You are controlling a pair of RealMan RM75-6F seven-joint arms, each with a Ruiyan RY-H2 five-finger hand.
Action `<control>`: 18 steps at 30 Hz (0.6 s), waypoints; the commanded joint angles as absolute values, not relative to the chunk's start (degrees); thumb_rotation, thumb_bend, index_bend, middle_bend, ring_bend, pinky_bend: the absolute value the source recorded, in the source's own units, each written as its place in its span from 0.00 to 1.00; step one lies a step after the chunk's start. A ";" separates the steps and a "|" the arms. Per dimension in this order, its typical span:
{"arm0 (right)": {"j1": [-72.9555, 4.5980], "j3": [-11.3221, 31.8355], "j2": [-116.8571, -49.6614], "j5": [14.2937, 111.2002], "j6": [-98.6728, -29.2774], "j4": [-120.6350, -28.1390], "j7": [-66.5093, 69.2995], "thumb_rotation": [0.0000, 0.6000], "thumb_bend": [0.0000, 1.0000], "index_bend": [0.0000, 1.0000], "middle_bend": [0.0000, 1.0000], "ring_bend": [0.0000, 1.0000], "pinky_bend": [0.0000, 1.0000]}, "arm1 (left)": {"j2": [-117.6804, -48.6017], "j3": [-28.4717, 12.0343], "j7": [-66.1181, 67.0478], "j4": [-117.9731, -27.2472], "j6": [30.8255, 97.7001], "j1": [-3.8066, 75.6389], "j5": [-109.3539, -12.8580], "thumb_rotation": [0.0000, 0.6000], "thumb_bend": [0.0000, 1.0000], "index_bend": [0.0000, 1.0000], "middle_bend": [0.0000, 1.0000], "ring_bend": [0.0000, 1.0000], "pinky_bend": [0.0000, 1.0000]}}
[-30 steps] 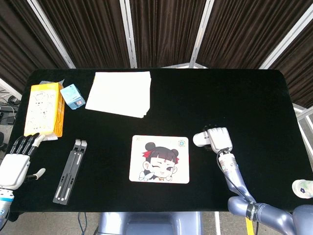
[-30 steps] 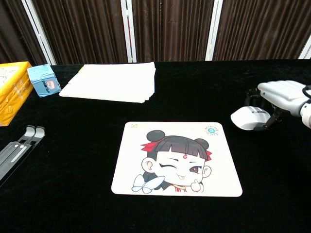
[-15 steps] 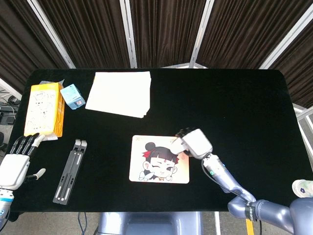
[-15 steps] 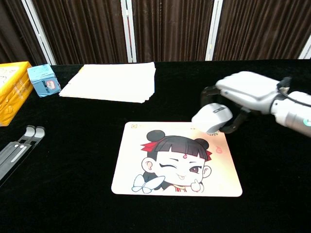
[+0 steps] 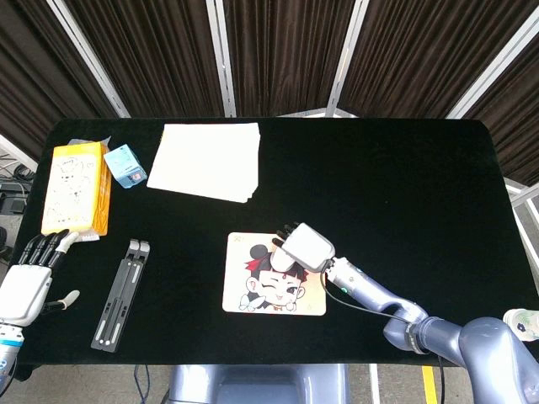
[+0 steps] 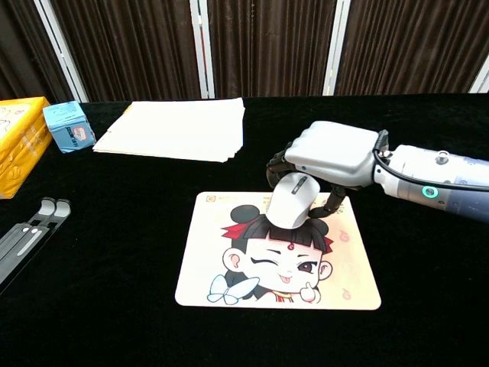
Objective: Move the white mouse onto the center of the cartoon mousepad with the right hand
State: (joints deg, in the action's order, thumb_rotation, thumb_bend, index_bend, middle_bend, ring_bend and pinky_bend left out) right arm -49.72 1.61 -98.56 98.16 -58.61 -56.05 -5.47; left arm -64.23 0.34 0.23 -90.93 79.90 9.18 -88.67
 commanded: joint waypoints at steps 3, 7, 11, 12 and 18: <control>-52.00 0.05 -98.77 101.05 -58.47 -55.07 -4.05 1.00 0.29 0.66 0.58 0.37 0.52 | -64.16 0.33 0.11 -91.01 79.68 9.28 -88.55 1.00 0.21 0.03 0.00 0.00 0.00; -53.57 -3.12 -98.84 105.49 -59.72 -53.59 -3.20 1.00 0.29 0.66 0.58 0.37 0.52 | -63.99 0.43 -0.33 -91.22 79.50 9.33 -88.57 1.00 0.21 0.03 0.00 0.00 0.00; -54.00 -5.10 -99.06 107.48 -60.64 -53.02 -2.04 1.00 0.29 0.66 0.58 0.37 0.52 | -63.93 0.44 -0.55 -91.26 79.48 9.35 -88.53 1.00 0.22 0.03 0.00 0.00 0.00; -53.93 -5.29 -99.25 107.64 -61.01 -52.94 -1.91 1.00 0.29 0.66 0.58 0.37 0.52 | -63.94 0.44 -0.55 -91.25 79.47 9.35 -88.53 1.00 0.22 0.03 0.00 0.00 0.00; -54.04 -5.96 -100.50 108.22 -61.49 -52.19 -2.14 1.00 0.29 0.66 0.58 0.36 0.50 | -63.97 0.42 -0.43 -91.34 79.50 9.35 -88.46 1.00 0.21 0.03 0.00 0.00 0.00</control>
